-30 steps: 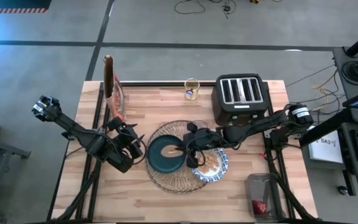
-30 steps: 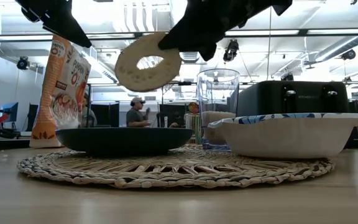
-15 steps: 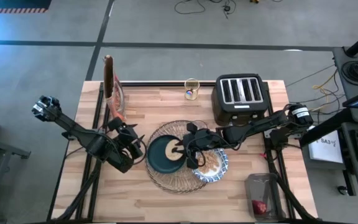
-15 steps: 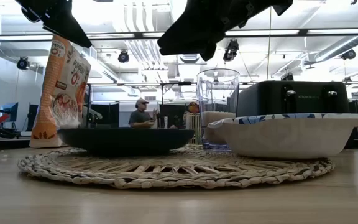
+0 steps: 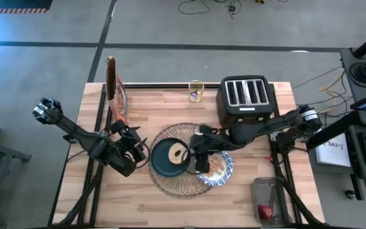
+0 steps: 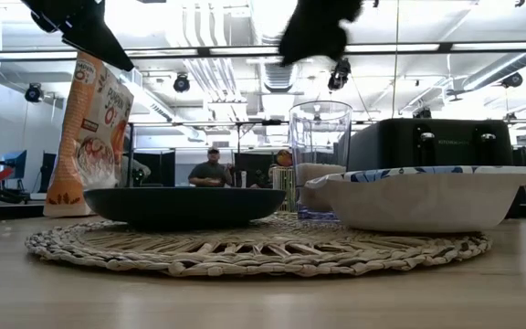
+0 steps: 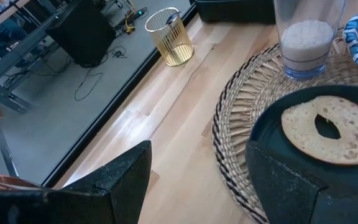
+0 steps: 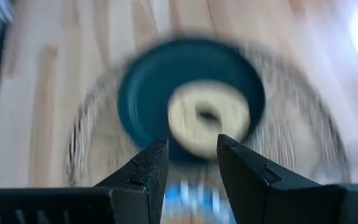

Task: Arrange a breakfast setting
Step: Put the apple on the brown placemat to the top right of the blue plate

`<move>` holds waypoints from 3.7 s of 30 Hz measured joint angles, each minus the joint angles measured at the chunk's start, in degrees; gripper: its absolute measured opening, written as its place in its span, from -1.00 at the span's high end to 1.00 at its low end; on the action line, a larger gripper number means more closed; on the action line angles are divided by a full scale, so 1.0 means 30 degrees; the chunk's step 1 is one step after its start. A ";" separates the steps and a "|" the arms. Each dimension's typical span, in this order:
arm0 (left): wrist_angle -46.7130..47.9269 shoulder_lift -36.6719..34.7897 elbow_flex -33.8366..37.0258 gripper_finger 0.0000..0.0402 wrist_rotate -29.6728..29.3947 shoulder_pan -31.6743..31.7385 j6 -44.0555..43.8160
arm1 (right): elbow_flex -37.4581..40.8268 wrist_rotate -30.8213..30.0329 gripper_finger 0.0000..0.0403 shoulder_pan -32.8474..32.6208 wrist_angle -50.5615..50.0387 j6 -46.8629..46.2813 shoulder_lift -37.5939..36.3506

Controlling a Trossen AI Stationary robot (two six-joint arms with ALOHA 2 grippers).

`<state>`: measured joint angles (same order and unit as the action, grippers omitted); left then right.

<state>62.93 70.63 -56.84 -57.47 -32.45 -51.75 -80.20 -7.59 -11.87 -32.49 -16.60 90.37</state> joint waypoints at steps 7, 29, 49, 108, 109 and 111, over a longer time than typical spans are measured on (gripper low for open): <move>0.0236 -0.0019 0.0000 -0.21 0.0022 0.0000 -0.0007 | -0.1539 0.0037 0.30 -0.1300 -0.7822 -0.7407 -0.0008; 0.3034 -0.0145 -0.0007 -0.21 0.0978 0.0000 0.0074 | -0.1589 0.9233 -0.19 -0.9384 -1.4856 -3.0684 0.0023; 0.3252 -0.0145 -0.0007 -0.21 0.0976 0.0007 -0.0997 | 0.0267 1.0611 -0.26 -1.2966 -1.1454 -3.4070 0.0313; 0.3105 -0.0145 -0.0044 -0.21 0.0780 0.0004 -0.1078 | 0.4448 1.2567 0.16 -1.3816 -0.4317 -3.1026 -0.0729; 0.3106 -0.0145 -0.0044 -0.21 0.0780 0.0007 -0.1077 | 0.4252 1.2559 0.16 -1.3816 -0.4581 -3.1132 -0.0953; 0.3081 -0.0145 -0.0044 -0.21 0.0746 0.0007 -0.1071 | 0.3792 1.2614 0.16 -1.3816 -0.5388 -3.1522 -0.1476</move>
<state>72.18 70.19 -56.97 -55.24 -32.42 -54.96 -68.83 30.25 -53.32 -48.65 -111.16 85.94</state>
